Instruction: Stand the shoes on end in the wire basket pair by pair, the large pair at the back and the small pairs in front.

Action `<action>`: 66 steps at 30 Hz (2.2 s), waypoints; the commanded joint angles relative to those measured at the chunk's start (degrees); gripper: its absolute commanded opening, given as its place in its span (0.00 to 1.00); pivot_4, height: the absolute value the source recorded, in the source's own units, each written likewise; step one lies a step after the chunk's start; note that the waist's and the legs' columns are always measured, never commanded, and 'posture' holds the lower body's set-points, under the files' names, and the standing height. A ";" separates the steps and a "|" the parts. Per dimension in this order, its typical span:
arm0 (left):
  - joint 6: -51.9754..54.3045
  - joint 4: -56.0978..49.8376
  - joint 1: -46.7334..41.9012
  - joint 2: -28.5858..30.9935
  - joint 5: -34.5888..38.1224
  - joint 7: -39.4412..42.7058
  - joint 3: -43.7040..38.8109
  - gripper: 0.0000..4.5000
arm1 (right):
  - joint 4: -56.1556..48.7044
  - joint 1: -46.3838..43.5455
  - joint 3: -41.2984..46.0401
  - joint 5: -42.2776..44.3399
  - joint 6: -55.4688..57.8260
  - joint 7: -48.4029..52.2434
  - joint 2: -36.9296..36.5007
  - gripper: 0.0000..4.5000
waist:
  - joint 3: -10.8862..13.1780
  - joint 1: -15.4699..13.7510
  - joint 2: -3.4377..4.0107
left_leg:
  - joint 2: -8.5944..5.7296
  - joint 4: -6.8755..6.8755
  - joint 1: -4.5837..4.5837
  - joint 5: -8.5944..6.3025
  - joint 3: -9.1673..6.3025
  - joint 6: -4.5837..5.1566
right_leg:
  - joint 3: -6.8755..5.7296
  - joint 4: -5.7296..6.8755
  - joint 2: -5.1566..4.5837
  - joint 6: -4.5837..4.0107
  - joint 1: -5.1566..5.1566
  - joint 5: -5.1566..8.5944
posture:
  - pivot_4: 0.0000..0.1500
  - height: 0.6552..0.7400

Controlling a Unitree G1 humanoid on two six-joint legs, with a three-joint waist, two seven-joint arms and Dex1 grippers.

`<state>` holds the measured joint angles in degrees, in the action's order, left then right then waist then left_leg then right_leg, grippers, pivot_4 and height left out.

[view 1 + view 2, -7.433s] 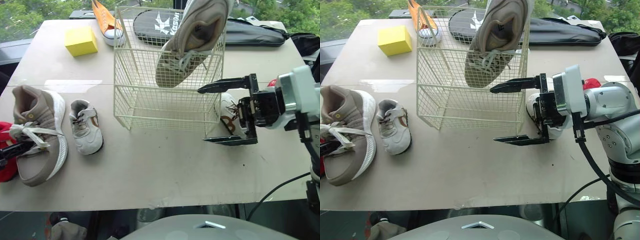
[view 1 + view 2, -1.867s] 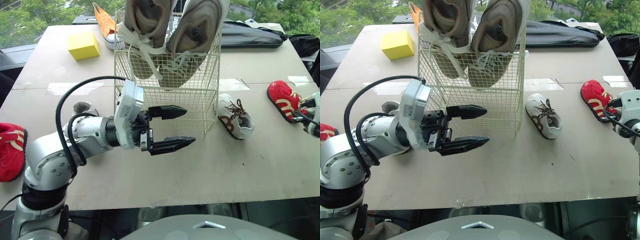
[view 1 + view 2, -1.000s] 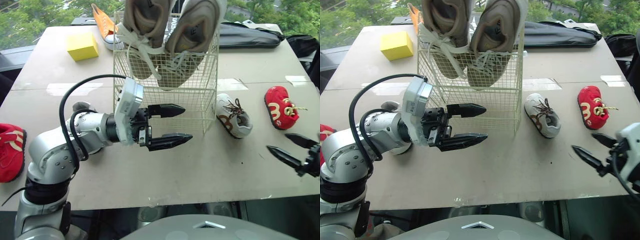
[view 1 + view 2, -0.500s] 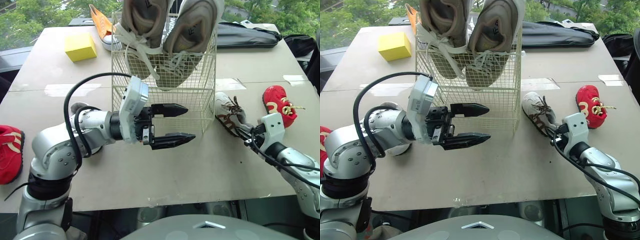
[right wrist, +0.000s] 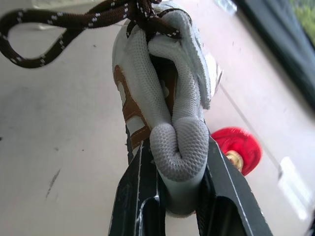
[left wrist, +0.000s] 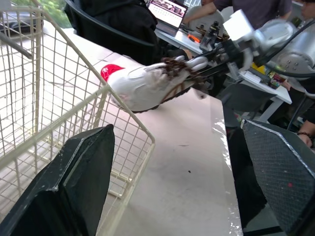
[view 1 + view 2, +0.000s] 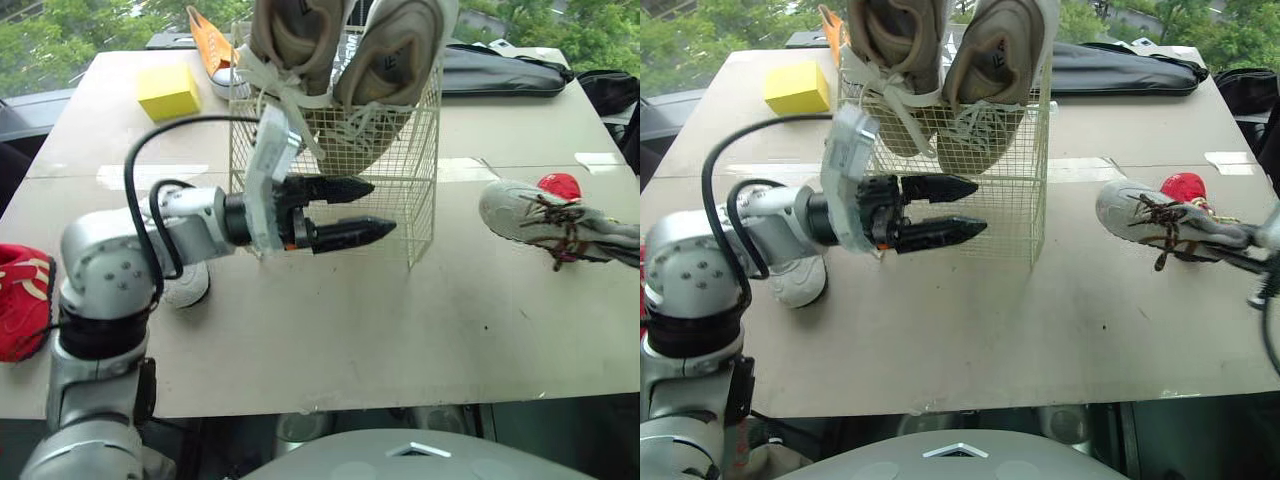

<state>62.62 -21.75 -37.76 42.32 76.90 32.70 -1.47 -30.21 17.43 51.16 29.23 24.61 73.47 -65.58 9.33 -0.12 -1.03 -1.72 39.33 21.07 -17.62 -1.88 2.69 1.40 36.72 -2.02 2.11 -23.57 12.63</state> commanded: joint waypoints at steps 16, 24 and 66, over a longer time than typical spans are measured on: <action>14.51 10.57 -19.81 3.40 -13.31 26.14 15.17 0.54 | 8.06 -63.59 -52.52 2.22 -12.99 4.26 8.32 0.00 | 0.66 0.41 -0.36 | -0.08 0.09 1.19 0.22 -0.18 -0.39 | -0.18 -0.01 -0.39 -0.03 -1.14 -0.02 | 1.00 1.00; 17.78 7.76 -9.41 1.64 -3.82 15.19 -2.50 0.13 | 10.45 -59.59 -50.24 0.31 -3.78 0.79 6.98 0.63 | 0.65 0.22 -0.37 | -0.22 0.36 1.87 0.23 -0.29 -0.39 | -0.40 0.07 -0.69 -0.02 -1.63 -0.04 | 1.00 1.00; -11.83 -10.37 18.24 -3.73 -4.38 -2.11 -17.11 0.99 | -0.37 -50.25 -41.42 54.86 28.02 -66.54 33.00 0.00 | 0.52 0.89 -0.37 | -0.16 0.59 1.55 0.33 -0.21 -0.49 | -0.43 0.77 -0.46 -0.18 -1.60 -0.16 | 1.00 1.00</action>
<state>51.74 -29.72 -19.23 38.15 70.93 30.11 -17.77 -29.76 -31.86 8.09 83.23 54.48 5.60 -32.35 9.86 0.77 -1.40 -1.88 39.94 22.62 -17.29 -2.08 2.20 0.96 37.51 -2.47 1.93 -25.16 12.46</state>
